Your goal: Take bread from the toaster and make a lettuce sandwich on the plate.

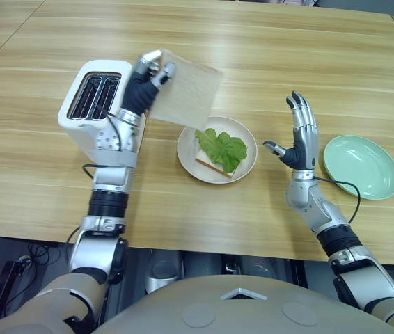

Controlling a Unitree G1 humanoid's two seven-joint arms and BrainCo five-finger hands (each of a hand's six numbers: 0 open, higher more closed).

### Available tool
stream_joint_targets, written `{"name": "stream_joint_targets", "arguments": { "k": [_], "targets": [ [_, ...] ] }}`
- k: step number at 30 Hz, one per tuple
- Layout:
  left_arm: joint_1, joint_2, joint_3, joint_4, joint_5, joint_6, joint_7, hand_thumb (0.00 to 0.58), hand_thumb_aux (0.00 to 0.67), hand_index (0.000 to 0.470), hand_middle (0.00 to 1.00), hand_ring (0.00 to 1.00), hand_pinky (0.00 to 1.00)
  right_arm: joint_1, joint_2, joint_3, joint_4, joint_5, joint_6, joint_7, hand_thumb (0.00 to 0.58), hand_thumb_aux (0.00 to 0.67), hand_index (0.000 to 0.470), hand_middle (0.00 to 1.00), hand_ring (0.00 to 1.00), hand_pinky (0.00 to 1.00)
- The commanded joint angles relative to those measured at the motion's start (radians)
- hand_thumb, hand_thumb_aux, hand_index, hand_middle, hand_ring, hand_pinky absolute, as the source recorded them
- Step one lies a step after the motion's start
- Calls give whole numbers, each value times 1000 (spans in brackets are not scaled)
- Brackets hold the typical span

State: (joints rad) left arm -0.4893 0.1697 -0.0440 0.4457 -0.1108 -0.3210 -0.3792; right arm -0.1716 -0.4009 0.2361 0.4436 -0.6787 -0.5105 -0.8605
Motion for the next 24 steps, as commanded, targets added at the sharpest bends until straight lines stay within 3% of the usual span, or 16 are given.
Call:
{"name": "stream_joint_targets", "arguments": {
  "k": [1,9,24],
  "targets": [
    [-82,-34,4,203,-29,14,-86,580,670,460,1000,1000,1000,31,0,4,-56,-42,8,16,0,0,0,0,0,0],
    [-188,-95,22,505,-19,-8,-168,580,670,460,1000,1000,1000,91,40,106,-124,-209,50,7,0,0,0,0,0,0],
    [-242,-165,-27,769,154,-59,8,580,670,460,1000,1000,1000,112,48,238,-176,-377,133,36,0,0,0,0,0,0]
  ]
}}
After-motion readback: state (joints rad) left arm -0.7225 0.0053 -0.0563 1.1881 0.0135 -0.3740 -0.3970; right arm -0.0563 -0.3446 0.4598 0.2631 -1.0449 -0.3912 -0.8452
